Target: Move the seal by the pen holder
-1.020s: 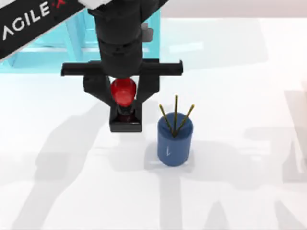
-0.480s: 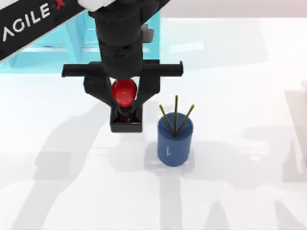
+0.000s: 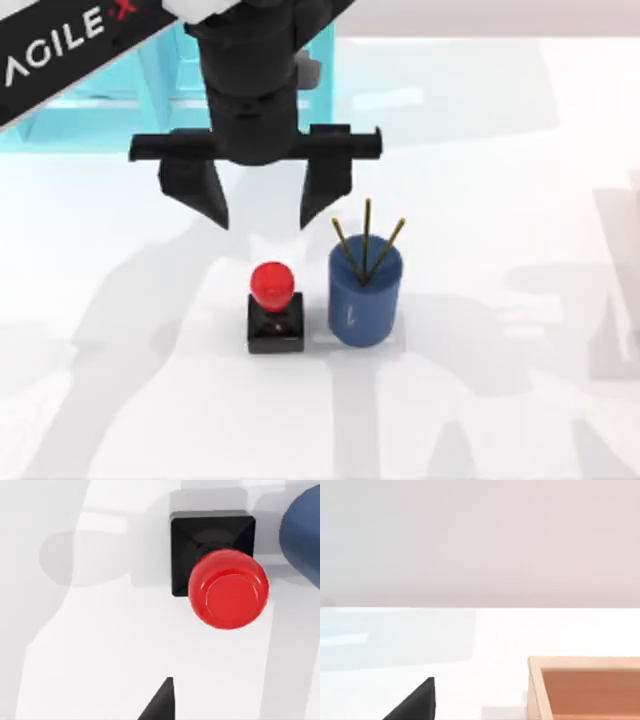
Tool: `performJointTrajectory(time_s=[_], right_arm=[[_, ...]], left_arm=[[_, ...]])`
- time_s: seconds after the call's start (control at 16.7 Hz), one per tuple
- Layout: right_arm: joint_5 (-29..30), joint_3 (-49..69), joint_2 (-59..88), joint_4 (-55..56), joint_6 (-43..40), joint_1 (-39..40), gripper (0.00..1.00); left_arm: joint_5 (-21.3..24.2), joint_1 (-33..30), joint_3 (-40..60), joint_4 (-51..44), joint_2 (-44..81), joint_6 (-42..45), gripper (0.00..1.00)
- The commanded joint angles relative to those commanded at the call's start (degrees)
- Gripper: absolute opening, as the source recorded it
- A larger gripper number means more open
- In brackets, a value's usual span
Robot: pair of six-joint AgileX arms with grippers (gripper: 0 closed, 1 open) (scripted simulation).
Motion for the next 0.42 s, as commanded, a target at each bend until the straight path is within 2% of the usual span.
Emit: performJointTrajectory(time_s=[0.06, 0.12, 0.42], right_arm=[[0.00, 0.00, 0.00, 0.00, 0.00, 0.00, 1.00], [0.00, 0.00, 0.00, 0.00, 0.00, 0.00, 1.00], [0.00, 0.00, 0.00, 0.00, 0.00, 0.00, 1.00]], left_arm=[[0.00, 0.00, 0.00, 0.00, 0.00, 0.00, 0.98], [0.00, 0.00, 0.00, 0.00, 0.00, 0.00, 1.00], [0.00, 0.00, 0.00, 0.00, 0.00, 0.00, 1.00]])
